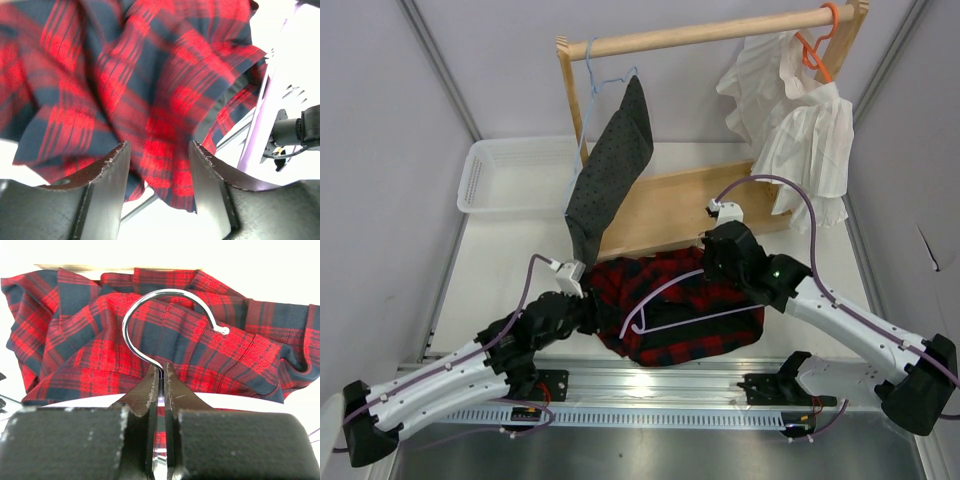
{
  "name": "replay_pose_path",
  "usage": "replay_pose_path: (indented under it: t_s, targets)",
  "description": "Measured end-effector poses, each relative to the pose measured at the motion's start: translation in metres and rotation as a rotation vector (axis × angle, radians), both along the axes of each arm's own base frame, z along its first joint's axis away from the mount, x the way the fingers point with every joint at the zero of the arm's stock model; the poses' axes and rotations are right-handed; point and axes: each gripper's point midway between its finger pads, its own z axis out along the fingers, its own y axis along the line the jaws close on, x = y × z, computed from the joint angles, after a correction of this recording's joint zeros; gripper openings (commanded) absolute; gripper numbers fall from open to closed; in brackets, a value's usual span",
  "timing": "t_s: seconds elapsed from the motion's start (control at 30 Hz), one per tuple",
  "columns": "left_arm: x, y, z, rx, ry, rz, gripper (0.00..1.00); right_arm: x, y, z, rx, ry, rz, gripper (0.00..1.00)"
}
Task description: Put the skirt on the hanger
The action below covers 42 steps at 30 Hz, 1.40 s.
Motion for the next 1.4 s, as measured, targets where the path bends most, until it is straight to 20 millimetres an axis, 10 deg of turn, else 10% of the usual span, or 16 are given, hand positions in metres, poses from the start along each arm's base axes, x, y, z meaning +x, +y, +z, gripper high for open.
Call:
replay_pose_path:
  t_s: [0.53,0.9,1.4]
  targets:
    - [-0.031,0.007,-0.046,-0.054,0.148,-0.035,0.44,0.026,-0.016,-0.008,-0.013,0.043,-0.133,0.0]
    - [-0.042,-0.021,-0.014,-0.162,0.038,-0.215,0.5,0.034,-0.013,-0.038,-0.061,0.113,-0.165,0.0]
    - [-0.06,-0.043,-0.029,0.019,-0.001,-0.281,0.52,0.043,-0.011,-0.035,-0.044,0.116,-0.189,0.0]
